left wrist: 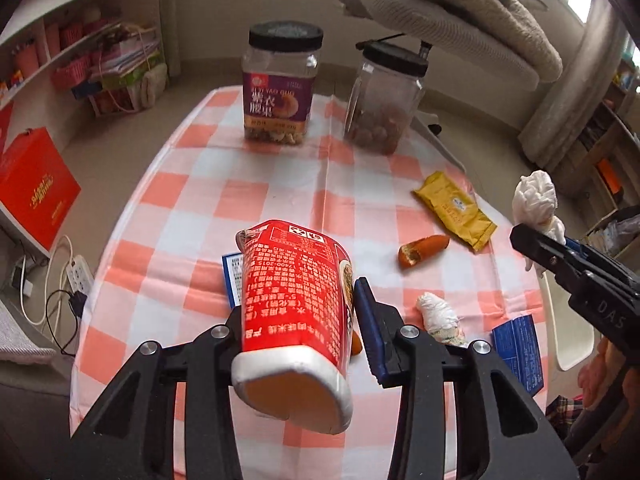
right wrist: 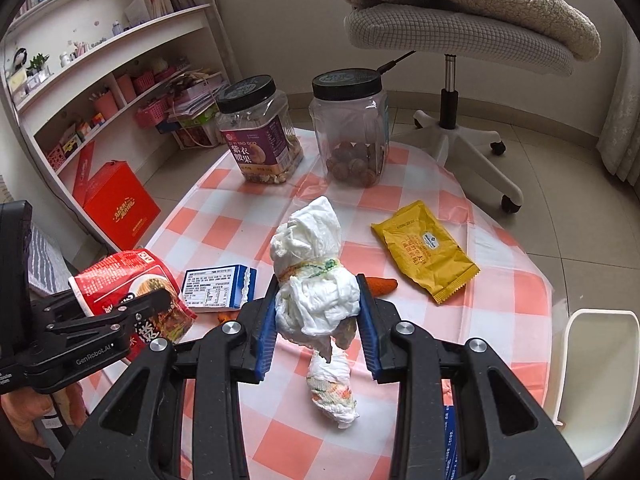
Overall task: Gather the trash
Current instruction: 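Carry the noodle cup toward the white bin with the left gripper while the right holds the tissue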
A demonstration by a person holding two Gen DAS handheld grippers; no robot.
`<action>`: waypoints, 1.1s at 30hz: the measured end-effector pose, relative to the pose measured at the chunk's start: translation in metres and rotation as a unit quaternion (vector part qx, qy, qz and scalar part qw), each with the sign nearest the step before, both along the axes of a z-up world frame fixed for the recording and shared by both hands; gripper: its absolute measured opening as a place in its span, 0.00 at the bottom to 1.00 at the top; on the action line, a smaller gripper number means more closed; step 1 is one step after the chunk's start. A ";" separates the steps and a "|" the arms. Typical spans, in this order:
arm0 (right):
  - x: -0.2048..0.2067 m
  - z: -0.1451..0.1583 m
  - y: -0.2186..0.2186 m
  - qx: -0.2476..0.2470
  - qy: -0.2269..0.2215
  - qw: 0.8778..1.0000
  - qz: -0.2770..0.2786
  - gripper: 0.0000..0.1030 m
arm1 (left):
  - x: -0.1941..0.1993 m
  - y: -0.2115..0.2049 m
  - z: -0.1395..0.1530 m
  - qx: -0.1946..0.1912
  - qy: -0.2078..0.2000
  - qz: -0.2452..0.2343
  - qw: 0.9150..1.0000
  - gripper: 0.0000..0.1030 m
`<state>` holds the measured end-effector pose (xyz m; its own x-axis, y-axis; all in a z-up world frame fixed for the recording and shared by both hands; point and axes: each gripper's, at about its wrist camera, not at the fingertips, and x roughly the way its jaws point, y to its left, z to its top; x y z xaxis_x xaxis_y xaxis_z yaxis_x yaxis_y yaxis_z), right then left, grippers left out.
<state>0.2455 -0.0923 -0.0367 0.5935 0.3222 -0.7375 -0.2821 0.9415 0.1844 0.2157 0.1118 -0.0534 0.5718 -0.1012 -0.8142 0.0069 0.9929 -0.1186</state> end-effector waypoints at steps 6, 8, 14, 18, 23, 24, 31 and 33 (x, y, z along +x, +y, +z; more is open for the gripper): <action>-0.006 0.010 -0.006 0.008 -0.017 1.000 -0.003 0.32 | -0.005 -0.012 0.026 0.016 -0.065 0.005 0.998 0.40; -0.009 0.014 -0.008 0.009 -0.025 1.000 -0.006 0.32 | -0.007 -0.015 0.033 0.019 -0.082 0.009 0.996 0.40; -0.017 0.020 -0.017 0.007 -0.040 0.999 -0.012 0.32 | -0.011 -0.027 0.043 0.018 -0.111 0.015 0.993 0.40; -0.024 0.024 -0.023 -0.003 -0.052 0.998 -0.018 0.32 | -0.016 -0.040 0.044 0.020 -0.123 0.010 0.992 0.40; -0.032 0.029 -0.036 -0.004 -0.060 0.998 -0.027 0.32 | -0.021 -0.056 0.046 0.021 -0.134 -0.004 0.991 0.40; -0.033 0.029 -0.039 -0.003 -0.060 0.998 -0.030 0.32 | -0.022 -0.059 0.046 0.020 -0.135 -0.006 0.991 0.40; -0.043 0.033 -0.064 -0.004 -0.061 0.997 -0.049 0.32 | -0.025 -0.086 0.047 0.001 -0.136 -0.026 0.990 0.40; -0.046 0.034 -0.075 -0.005 -0.063 0.996 -0.057 0.32 | -0.028 -0.096 0.047 -0.002 -0.137 -0.034 0.990 0.40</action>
<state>0.1991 -0.1676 -0.0024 0.7135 0.2409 -0.6579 -0.1934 0.9703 0.1455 0.1879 0.0154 -0.0065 0.7624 -0.1499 -0.6295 0.1053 0.9886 -0.1079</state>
